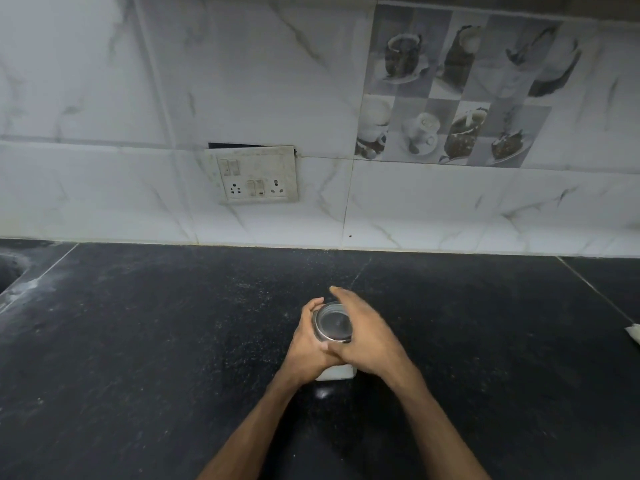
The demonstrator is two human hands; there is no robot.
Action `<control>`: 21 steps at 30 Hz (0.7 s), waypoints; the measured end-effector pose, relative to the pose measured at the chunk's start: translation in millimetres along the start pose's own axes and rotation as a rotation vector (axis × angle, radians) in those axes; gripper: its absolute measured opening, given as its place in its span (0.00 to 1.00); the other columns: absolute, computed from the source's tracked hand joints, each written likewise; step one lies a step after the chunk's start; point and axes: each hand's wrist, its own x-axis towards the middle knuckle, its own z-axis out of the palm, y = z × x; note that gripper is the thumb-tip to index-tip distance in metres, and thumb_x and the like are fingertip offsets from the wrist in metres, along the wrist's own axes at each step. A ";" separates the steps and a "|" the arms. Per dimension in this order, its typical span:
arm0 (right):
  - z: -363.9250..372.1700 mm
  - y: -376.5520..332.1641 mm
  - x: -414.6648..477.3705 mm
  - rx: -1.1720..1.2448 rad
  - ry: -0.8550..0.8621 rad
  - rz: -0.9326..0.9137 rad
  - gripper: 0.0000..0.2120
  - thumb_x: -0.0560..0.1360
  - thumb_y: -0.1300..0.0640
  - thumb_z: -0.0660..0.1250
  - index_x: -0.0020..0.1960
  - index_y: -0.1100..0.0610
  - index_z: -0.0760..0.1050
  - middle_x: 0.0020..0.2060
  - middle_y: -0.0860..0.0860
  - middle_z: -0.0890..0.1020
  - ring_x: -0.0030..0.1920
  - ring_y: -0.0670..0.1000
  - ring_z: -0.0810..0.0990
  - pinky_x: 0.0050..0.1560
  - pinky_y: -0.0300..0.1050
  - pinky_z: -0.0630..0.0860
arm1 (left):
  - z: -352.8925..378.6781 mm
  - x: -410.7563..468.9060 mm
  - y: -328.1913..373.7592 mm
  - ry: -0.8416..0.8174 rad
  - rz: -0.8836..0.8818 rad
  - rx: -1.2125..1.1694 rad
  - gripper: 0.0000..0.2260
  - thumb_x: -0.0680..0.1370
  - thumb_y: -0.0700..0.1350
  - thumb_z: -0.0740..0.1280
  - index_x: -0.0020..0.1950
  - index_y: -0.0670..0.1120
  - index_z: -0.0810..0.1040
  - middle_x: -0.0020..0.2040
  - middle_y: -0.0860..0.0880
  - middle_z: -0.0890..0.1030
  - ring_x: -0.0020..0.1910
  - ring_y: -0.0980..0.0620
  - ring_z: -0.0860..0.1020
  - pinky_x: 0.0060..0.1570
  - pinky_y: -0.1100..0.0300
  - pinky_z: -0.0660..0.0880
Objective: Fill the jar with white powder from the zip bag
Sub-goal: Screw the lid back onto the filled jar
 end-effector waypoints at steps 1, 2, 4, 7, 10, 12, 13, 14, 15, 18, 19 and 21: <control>4.3 2.8 2.6 0.003 -0.077 -0.023 0.45 0.70 0.47 0.74 0.79 0.47 0.53 0.78 0.48 0.61 0.77 0.49 0.58 0.76 0.50 0.60 | 0.2 0.7 -0.7 -0.006 0.009 0.008 0.49 0.57 0.48 0.83 0.71 0.54 0.60 0.64 0.58 0.73 0.62 0.65 0.75 0.60 0.70 0.71; 8.9 5.5 3.3 -0.007 -0.095 -0.031 0.44 0.71 0.47 0.73 0.79 0.47 0.52 0.78 0.48 0.59 0.78 0.49 0.56 0.76 0.49 0.58 | 0.6 1.3 -1.4 -0.007 0.014 0.010 0.48 0.58 0.46 0.83 0.71 0.53 0.60 0.64 0.58 0.73 0.62 0.64 0.75 0.59 0.71 0.71; 16.6 5.0 1.1 -0.029 -0.004 -0.017 0.43 0.72 0.45 0.72 0.79 0.47 0.52 0.77 0.46 0.61 0.76 0.49 0.60 0.73 0.48 0.62 | 0.5 1.8 -0.6 0.002 0.010 -0.003 0.46 0.59 0.43 0.83 0.70 0.53 0.60 0.63 0.59 0.74 0.61 0.64 0.75 0.57 0.73 0.71; 19.8 -2.2 -0.8 -0.154 0.134 0.026 0.44 0.70 0.41 0.73 0.78 0.48 0.53 0.74 0.47 0.67 0.72 0.51 0.67 0.69 0.51 0.66 | -0.9 2.1 -0.3 -0.005 0.001 -0.014 0.47 0.60 0.45 0.82 0.70 0.54 0.59 0.62 0.60 0.73 0.60 0.65 0.75 0.59 0.71 0.71; 11.2 0.5 6.4 -0.181 0.069 -0.009 0.46 0.67 0.39 0.74 0.78 0.49 0.55 0.74 0.49 0.68 0.72 0.52 0.68 0.70 0.51 0.66 | -4.6 1.8 -0.3 -0.046 0.014 -0.005 0.49 0.58 0.45 0.83 0.72 0.52 0.59 0.64 0.58 0.73 0.60 0.67 0.74 0.59 0.73 0.70; 2.5 3.0 12.6 -0.133 -0.053 -0.099 0.45 0.68 0.40 0.74 0.78 0.49 0.56 0.75 0.48 0.66 0.74 0.51 0.65 0.72 0.50 0.65 | -6.0 2.4 -0.1 -0.070 0.026 0.000 0.51 0.56 0.46 0.82 0.72 0.50 0.58 0.65 0.57 0.72 0.62 0.68 0.73 0.57 0.75 0.69; 1.4 4.5 15.2 -0.135 -0.099 -0.160 0.43 0.69 0.41 0.74 0.77 0.49 0.57 0.75 0.47 0.66 0.74 0.50 0.64 0.72 0.50 0.65 | -6.0 2.7 -0.3 -0.074 0.029 0.003 0.51 0.55 0.48 0.82 0.72 0.50 0.58 0.65 0.57 0.72 0.62 0.67 0.73 0.58 0.74 0.69; 2.5 6.0 16.6 -0.150 -0.122 -0.223 0.40 0.71 0.42 0.72 0.77 0.50 0.59 0.74 0.48 0.66 0.74 0.50 0.64 0.72 0.50 0.65 | -5.8 2.7 0.7 -0.074 0.028 0.006 0.50 0.55 0.49 0.81 0.71 0.51 0.58 0.65 0.56 0.73 0.63 0.65 0.74 0.58 0.72 0.71; 5.6 8.6 17.2 -0.175 -0.115 -0.276 0.35 0.73 0.42 0.69 0.76 0.51 0.61 0.73 0.49 0.67 0.73 0.51 0.65 0.72 0.51 0.65 | -5.8 2.9 1.0 -0.071 0.024 0.010 0.50 0.55 0.49 0.81 0.71 0.52 0.58 0.64 0.56 0.73 0.63 0.62 0.74 0.59 0.69 0.72; 21.7 20.4 16.1 -0.285 0.016 -0.357 0.28 0.78 0.41 0.59 0.73 0.53 0.64 0.69 0.53 0.70 0.67 0.54 0.68 0.68 0.56 0.68 | -4.7 1.4 3.0 -0.056 0.021 0.030 0.50 0.58 0.48 0.81 0.72 0.55 0.55 0.64 0.59 0.72 0.62 0.62 0.75 0.58 0.68 0.73; 27.6 22.1 14.5 -0.310 0.064 -0.353 0.27 0.78 0.40 0.57 0.73 0.53 0.64 0.68 0.54 0.71 0.65 0.55 0.69 0.66 0.56 0.69 | -3.8 0.0 3.3 -0.041 0.024 0.028 0.49 0.60 0.47 0.81 0.73 0.54 0.54 0.64 0.60 0.72 0.62 0.64 0.75 0.57 0.70 0.72; 39.2 20.4 11.4 -0.338 0.155 -0.311 0.27 0.79 0.40 0.54 0.73 0.52 0.63 0.67 0.56 0.71 0.64 0.57 0.70 0.64 0.56 0.71 | -2.0 -0.6 3.2 0.007 0.034 0.012 0.46 0.64 0.46 0.80 0.73 0.52 0.56 0.64 0.59 0.73 0.61 0.64 0.75 0.56 0.72 0.72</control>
